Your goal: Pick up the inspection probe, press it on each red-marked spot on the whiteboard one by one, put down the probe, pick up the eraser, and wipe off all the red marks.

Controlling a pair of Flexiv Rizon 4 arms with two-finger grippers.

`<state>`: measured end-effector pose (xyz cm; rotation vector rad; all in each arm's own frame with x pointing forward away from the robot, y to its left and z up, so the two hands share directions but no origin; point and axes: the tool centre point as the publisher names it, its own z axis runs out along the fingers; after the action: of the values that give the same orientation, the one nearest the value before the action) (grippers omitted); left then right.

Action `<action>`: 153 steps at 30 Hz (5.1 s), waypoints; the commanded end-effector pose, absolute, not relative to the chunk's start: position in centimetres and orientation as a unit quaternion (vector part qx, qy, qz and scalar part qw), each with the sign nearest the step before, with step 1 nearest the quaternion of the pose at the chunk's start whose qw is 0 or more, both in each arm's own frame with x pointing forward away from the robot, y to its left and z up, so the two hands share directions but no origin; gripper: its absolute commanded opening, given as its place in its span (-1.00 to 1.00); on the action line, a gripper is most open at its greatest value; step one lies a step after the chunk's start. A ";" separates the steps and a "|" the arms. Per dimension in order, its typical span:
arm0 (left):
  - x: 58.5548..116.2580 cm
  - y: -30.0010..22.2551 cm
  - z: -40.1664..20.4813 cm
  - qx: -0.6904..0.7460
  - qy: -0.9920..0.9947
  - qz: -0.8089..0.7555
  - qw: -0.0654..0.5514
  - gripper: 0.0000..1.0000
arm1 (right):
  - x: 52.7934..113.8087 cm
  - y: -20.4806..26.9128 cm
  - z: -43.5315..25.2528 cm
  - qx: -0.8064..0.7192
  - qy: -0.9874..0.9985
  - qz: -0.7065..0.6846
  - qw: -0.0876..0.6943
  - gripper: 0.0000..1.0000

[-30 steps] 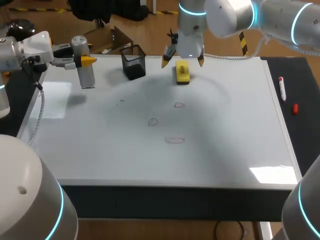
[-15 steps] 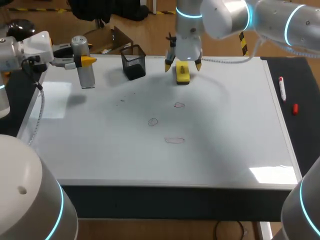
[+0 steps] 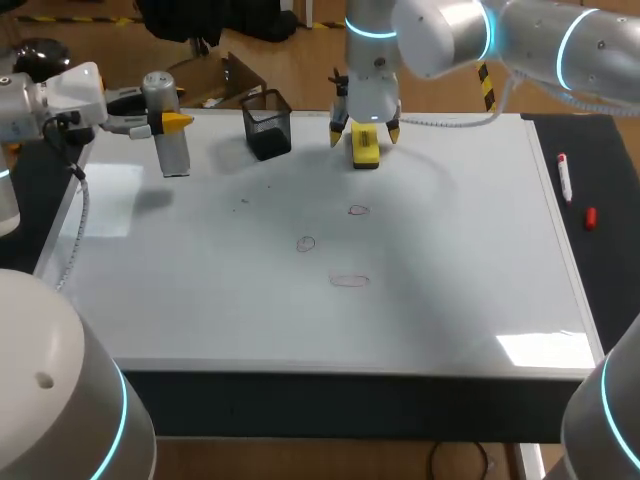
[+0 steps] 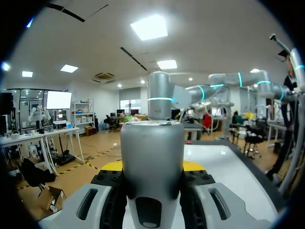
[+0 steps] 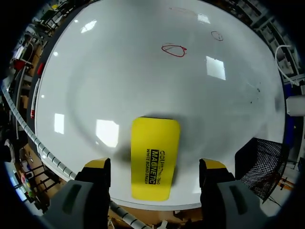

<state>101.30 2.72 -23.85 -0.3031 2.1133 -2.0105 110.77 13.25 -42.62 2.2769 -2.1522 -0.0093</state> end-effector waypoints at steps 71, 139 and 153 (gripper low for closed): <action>101.2 2.7 -23.8 -0.103 0.716 -0.682 0.106 -1.00 | 107.3 -0.5 -27.9 0.561 -0.827 -0.003 -0.039 -1.00; 94.7 -9.3 -24.5 0.000 0.723 -0.691 0.003 -1.00 | 107.0 -2.7 -29.4 0.505 -0.861 0.000 -0.050 -1.00; 90.7 -14.5 -25.6 0.066 0.701 -0.709 -0.046 -1.00 | 107.0 -2.7 -29.4 0.505 -0.861 0.000 -0.050 -1.00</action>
<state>90.37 -13.88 -25.21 0.1895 2.2660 -2.2801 106.95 -2.56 -29.52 1.6378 -2.7988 -0.0050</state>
